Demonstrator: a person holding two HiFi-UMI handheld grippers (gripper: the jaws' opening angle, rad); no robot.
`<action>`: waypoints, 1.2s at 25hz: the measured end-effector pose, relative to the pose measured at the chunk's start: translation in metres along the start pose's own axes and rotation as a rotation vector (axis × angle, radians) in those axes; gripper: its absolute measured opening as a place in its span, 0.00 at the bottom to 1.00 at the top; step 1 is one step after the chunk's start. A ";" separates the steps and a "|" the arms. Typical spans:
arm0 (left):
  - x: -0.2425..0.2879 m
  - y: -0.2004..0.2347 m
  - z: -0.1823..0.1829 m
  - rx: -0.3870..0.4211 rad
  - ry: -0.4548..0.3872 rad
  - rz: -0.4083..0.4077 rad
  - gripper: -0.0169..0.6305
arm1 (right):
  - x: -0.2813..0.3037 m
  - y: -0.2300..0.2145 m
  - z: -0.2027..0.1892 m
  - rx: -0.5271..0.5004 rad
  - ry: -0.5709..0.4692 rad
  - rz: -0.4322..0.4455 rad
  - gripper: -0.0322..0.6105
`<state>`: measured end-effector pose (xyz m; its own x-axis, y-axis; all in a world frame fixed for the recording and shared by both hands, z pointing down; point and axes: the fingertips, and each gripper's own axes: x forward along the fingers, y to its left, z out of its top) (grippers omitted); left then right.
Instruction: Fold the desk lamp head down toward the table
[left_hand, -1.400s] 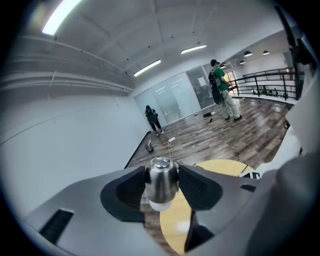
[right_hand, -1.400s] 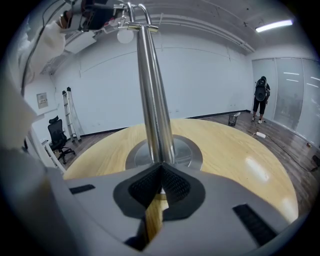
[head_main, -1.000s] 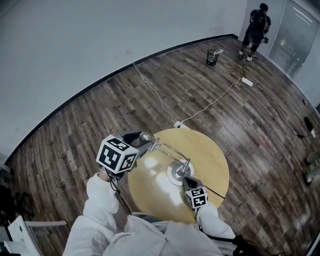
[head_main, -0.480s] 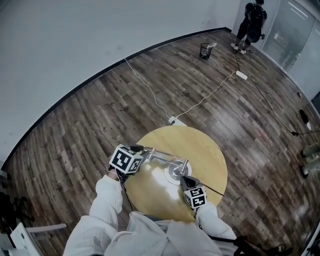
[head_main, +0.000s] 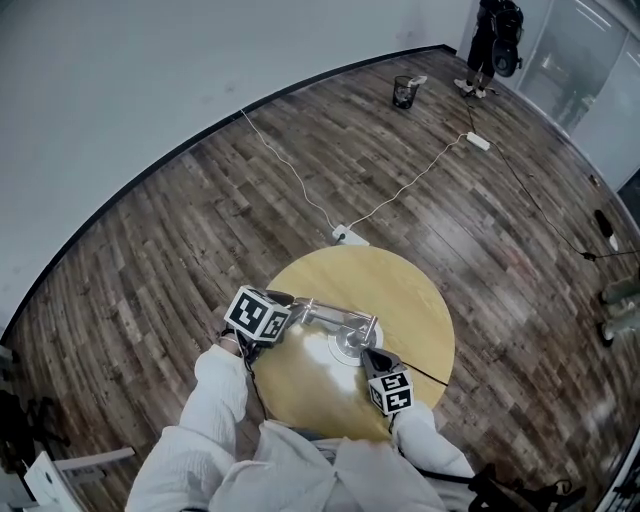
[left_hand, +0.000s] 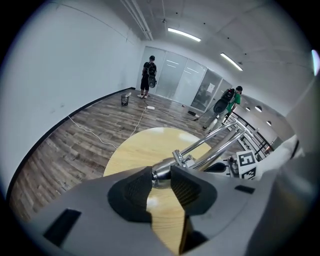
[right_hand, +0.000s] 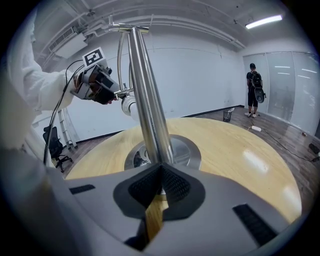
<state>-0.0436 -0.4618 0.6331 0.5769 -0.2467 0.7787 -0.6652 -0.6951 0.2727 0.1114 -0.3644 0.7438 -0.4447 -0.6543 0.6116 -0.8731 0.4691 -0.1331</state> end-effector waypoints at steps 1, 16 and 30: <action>0.002 -0.002 0.000 0.002 0.005 -0.005 0.19 | -0.001 -0.001 0.000 0.001 -0.002 -0.001 0.07; 0.019 -0.010 -0.006 0.045 0.041 0.002 0.10 | 0.001 -0.001 0.001 0.001 -0.001 -0.003 0.07; 0.029 -0.015 -0.008 0.034 0.042 -0.006 0.08 | 0.001 -0.001 0.001 -0.005 -0.003 0.008 0.07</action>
<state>-0.0208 -0.4536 0.6559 0.5598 -0.2147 0.8003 -0.6449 -0.7194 0.2581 0.1120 -0.3664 0.7435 -0.4521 -0.6523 0.6084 -0.8686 0.4770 -0.1340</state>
